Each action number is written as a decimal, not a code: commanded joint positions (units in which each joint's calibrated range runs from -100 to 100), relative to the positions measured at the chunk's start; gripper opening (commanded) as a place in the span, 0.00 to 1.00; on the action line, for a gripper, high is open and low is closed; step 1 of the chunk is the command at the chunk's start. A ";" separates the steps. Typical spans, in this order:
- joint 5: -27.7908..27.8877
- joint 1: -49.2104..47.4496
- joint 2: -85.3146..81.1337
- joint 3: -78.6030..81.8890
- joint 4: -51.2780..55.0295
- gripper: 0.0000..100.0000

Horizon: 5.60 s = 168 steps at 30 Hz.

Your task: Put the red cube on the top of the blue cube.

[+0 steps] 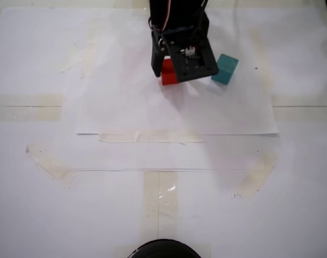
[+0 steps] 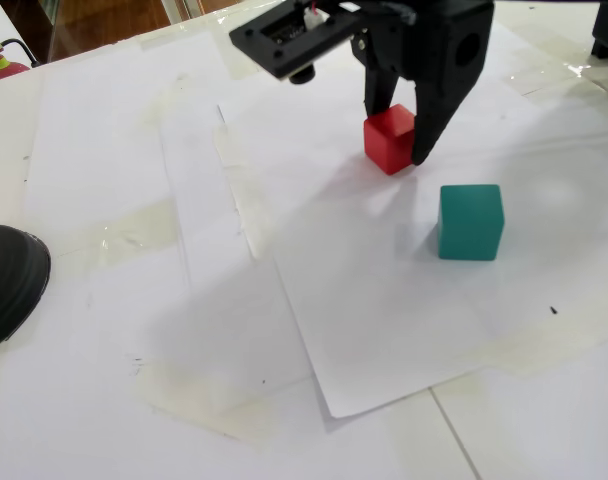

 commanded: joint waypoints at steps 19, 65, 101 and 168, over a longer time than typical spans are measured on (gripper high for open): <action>4.98 -0.58 -8.78 -4.22 8.21 0.12; 15.43 -18.37 -3.12 -24.37 19.05 0.12; 15.58 -15.34 4.27 -25.37 15.30 0.12; -2.30 -17.84 -35.22 -19.11 22.56 0.35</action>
